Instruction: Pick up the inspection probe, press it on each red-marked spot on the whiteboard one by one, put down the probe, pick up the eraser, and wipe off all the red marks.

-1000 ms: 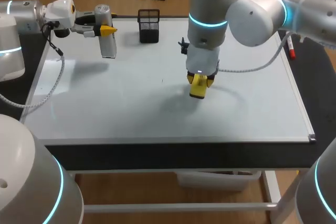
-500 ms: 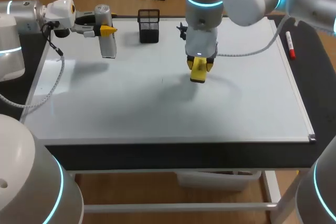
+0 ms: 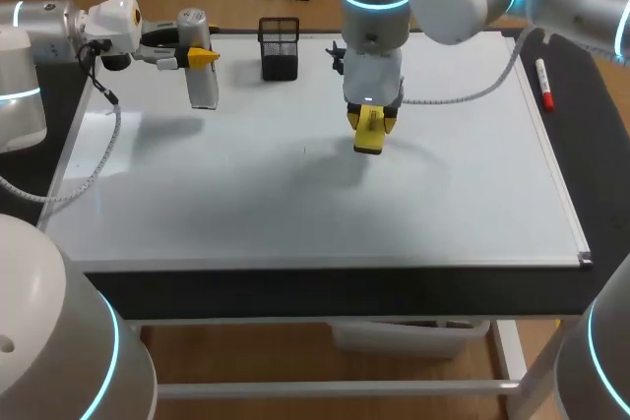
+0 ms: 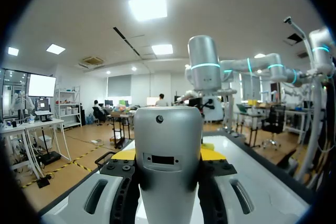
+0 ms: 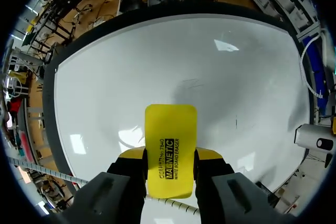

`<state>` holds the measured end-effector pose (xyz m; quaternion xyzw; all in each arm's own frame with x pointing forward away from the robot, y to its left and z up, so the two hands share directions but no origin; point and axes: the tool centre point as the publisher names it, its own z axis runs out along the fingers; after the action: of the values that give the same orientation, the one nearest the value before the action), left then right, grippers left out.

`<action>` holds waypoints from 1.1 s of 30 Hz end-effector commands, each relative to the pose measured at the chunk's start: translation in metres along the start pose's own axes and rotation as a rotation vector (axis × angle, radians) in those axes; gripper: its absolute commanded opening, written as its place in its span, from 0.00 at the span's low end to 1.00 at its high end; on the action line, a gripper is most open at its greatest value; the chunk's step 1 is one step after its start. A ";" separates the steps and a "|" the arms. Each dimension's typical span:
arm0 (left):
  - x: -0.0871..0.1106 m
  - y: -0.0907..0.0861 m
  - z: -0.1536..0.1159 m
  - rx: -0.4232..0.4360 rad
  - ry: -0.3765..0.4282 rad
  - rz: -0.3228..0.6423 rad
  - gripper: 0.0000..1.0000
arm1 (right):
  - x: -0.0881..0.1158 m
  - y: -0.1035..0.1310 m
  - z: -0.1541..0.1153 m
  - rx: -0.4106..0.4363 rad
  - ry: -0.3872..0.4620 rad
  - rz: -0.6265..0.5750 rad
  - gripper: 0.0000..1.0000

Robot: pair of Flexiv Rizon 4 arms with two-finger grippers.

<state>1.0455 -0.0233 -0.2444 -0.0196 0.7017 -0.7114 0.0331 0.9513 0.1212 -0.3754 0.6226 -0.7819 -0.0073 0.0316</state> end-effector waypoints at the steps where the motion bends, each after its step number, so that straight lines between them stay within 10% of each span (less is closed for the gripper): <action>1: 0.001 -0.001 0.000 -0.001 -0.004 0.002 0.00 | 0.001 -0.001 -0.002 0.001 0.004 -0.002 0.00; 33: 0.001 -0.001 0.000 -0.001 -0.004 0.002 0.00 | -0.041 -0.139 -0.002 -0.019 0.019 -0.228 0.00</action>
<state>1.0455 -0.0233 -0.2444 -0.0196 0.7017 -0.7114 0.0331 1.0771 0.1231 -0.3765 0.7069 -0.7070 0.0079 0.0190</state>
